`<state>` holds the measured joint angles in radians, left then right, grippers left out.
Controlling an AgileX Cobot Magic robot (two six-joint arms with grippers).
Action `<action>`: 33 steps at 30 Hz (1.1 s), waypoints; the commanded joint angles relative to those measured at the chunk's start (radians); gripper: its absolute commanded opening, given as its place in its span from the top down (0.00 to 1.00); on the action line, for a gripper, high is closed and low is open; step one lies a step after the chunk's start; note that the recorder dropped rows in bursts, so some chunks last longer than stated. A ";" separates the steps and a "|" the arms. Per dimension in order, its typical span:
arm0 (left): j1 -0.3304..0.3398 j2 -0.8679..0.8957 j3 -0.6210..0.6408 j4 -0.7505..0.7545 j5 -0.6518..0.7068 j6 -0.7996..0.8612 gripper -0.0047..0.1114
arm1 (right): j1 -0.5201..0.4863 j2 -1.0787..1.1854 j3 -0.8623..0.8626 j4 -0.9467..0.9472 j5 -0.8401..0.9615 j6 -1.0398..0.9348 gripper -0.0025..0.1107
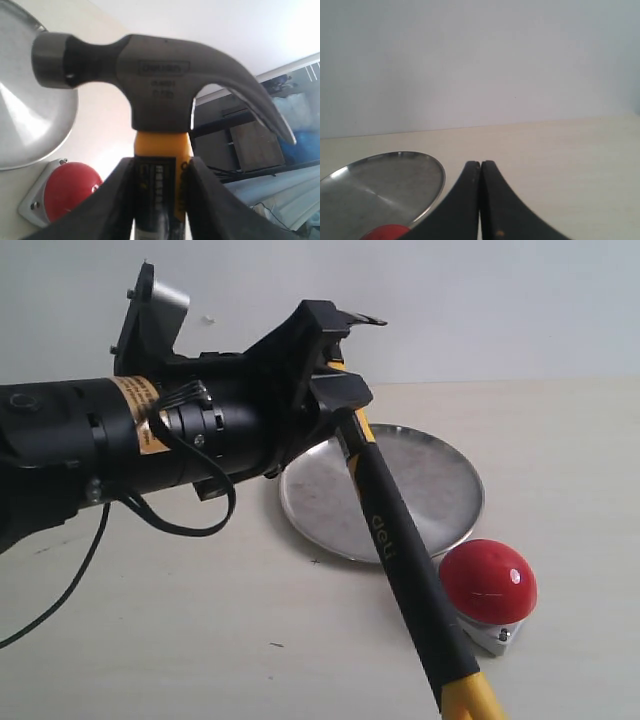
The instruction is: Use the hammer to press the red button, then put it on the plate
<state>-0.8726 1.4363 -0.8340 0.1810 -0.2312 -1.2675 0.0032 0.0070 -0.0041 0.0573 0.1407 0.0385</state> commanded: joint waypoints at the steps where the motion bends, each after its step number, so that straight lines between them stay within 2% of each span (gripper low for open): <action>1: 0.050 0.038 -0.007 0.145 -0.168 -0.127 0.96 | -0.006 -0.007 0.004 -0.006 -0.009 0.001 0.98; 4: 0.108 0.078 -0.007 0.332 -0.327 -0.296 0.96 | -0.006 -0.007 0.004 -0.006 -0.009 0.001 0.98; 7: 0.170 0.124 -0.007 0.409 -0.503 -0.372 0.96 | -0.006 -0.007 0.004 -0.006 -0.009 0.001 0.98; 10: 0.208 0.165 -0.007 0.430 -0.608 -0.386 0.96 | -0.006 -0.007 0.004 -0.002 -0.009 0.001 0.98; 15: 0.238 0.240 -0.007 0.428 -0.696 -0.386 0.96 | -0.006 -0.007 0.004 -0.002 -0.009 0.001 0.98; 22: 0.301 0.373 -0.007 0.419 -0.962 -0.436 0.96 | -0.006 -0.007 0.004 -0.004 -0.009 0.001 0.98; 33: 0.305 0.414 -0.007 0.420 -0.990 -0.436 0.96 | -0.006 -0.007 0.004 -0.006 -0.009 0.001 0.98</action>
<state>-0.5710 1.8643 -0.8340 0.6259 -1.1336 -1.7027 0.0032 0.0070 -0.0041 0.0573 0.1407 0.0385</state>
